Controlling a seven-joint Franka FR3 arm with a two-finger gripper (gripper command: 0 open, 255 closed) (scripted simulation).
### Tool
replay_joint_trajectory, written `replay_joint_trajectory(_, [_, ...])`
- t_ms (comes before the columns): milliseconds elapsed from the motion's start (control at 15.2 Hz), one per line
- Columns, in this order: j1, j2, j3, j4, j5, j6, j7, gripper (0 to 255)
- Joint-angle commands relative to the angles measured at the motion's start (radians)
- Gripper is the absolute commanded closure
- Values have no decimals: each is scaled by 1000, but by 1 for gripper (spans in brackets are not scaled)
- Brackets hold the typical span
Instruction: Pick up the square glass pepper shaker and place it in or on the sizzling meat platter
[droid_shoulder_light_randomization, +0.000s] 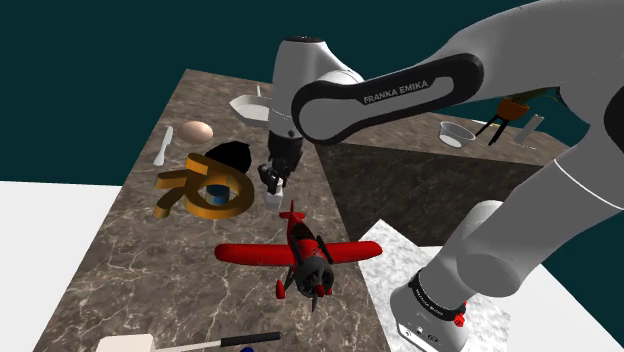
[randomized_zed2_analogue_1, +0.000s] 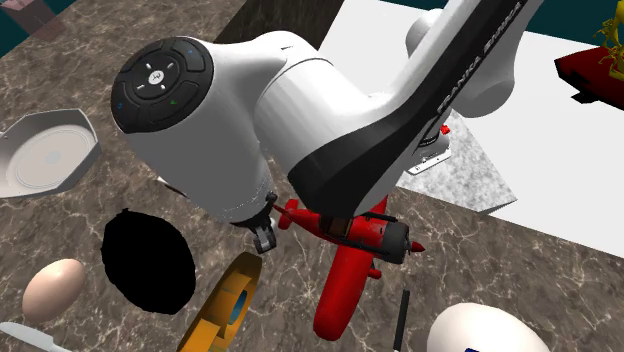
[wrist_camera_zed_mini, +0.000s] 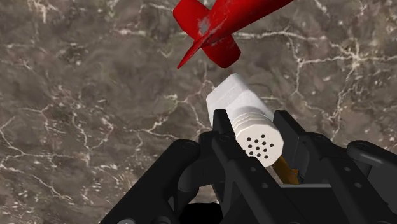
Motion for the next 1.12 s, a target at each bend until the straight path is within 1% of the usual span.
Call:
replay_joint_trajectory(0, [0,-12,-1,14,4,-26,-3,255])
replay_joint_trajectory(924, [0,-75,-14,145,18,-218,-18,255])
replay_joint_trajectory(990, [0,-75,-14,146,18,-219,-18,255])
replay_joint_trajectory(1056, [-7,-40,-16,186,6,-225,-21,255])
